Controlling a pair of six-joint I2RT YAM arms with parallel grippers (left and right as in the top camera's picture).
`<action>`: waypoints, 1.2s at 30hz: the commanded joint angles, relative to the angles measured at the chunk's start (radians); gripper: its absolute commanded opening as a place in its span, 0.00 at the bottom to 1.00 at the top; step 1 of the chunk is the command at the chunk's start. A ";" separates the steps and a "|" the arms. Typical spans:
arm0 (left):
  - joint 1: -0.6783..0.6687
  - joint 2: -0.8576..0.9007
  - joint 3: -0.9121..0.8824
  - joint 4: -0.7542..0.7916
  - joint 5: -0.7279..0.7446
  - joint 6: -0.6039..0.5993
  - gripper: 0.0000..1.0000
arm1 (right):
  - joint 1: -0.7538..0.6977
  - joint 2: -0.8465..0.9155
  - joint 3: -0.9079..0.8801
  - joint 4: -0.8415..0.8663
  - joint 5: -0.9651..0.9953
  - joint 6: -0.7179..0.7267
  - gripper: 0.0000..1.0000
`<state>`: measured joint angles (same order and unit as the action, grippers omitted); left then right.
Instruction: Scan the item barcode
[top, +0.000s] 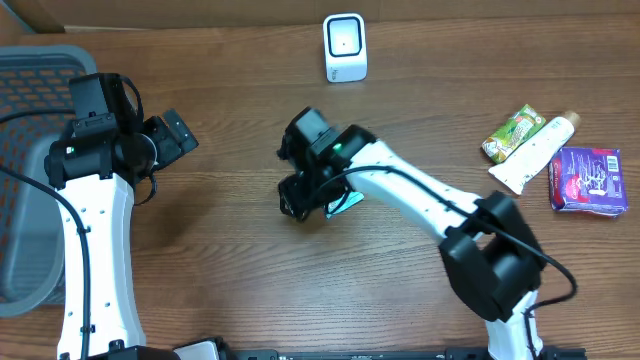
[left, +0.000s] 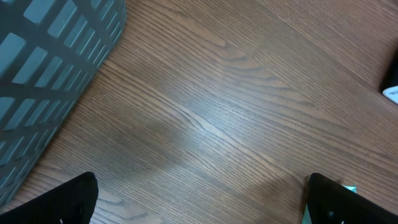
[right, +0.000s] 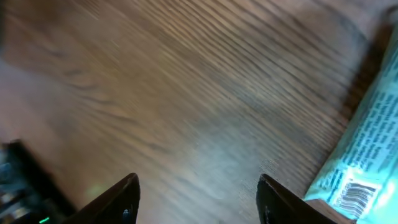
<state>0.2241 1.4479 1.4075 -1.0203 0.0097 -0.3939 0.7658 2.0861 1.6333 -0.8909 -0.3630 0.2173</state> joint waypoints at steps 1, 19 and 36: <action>-0.002 0.003 0.014 0.003 -0.014 -0.014 1.00 | -0.001 0.034 0.002 0.001 0.128 0.040 0.61; -0.002 0.003 0.014 0.003 -0.014 -0.014 1.00 | 0.008 0.097 0.002 0.235 0.214 -0.386 0.60; -0.002 0.003 0.014 0.003 -0.014 -0.014 0.99 | -0.091 0.154 0.002 0.234 0.551 -0.129 0.59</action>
<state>0.2241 1.4479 1.4075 -1.0203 0.0097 -0.3939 0.7238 2.2330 1.6344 -0.6472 0.0486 -0.0696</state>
